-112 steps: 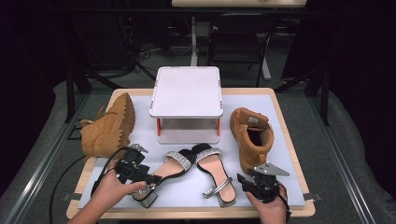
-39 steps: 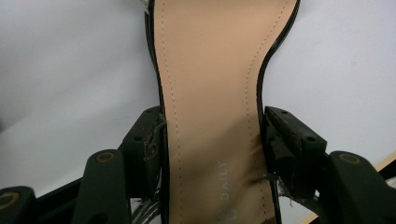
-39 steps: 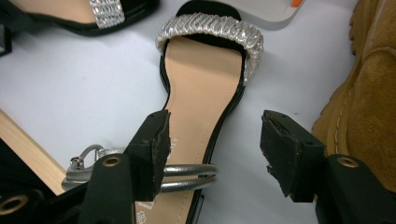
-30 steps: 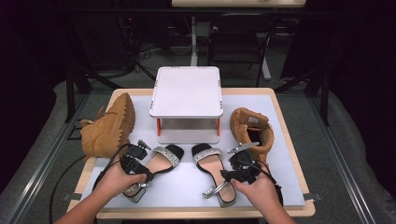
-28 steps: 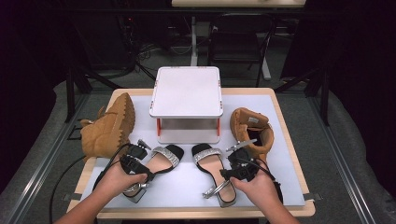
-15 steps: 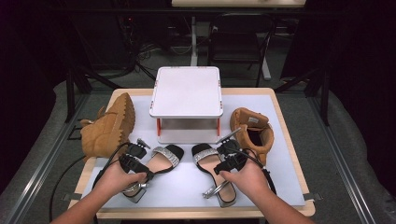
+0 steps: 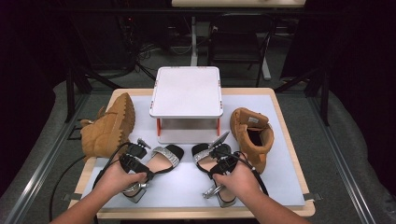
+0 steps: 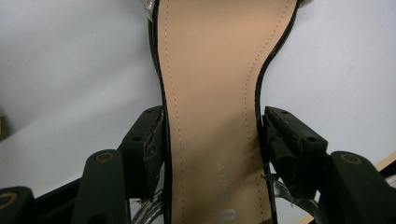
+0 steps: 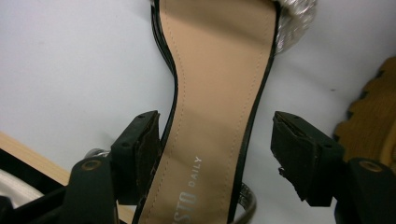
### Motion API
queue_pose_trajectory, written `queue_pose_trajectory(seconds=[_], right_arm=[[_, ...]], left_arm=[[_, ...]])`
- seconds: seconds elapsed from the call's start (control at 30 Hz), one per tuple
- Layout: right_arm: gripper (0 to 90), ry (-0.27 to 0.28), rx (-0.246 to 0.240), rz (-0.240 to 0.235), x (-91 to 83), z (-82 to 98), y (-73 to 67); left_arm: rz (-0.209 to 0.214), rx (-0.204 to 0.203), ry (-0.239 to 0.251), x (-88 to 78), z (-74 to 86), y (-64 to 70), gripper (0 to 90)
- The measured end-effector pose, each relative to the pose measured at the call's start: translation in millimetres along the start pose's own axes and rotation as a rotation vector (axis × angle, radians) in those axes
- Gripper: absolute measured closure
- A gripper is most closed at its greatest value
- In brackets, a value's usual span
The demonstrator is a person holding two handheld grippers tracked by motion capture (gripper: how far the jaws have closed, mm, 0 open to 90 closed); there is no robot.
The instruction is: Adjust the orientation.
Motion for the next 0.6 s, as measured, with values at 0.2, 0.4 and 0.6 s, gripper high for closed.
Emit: queue_pose_trajectory(seconds=[0.2,0.4,0.6], right_arm=[[35.8,-0.035,0.029,-0.009,15.7,0.9,-2.1],[38.2,-0.036,-0.013,0.023,15.1,-0.7,-2.1],[41.1,-0.009,-0.019,0.024,13.1,-1.9,1.8]], left_arm=[[-0.009,0.006,0.0,0.3,0.1,0.8,41.1],[-0.015,-0.003,0.002,0.6,-0.3,1.2,41.6],[-0.009,-0.049,-0.011,0.0,-1.1,0.8,43.1]])
Point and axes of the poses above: each handheld gripper's, and its own axes: x roughly forward along the jaws, z roughly out of its underside, y roughly to its right, the point moved 5 cm from there along x, roughly forward along the jaws, and after that the axes turned 10 degrees about x, right-handed, at the moved point
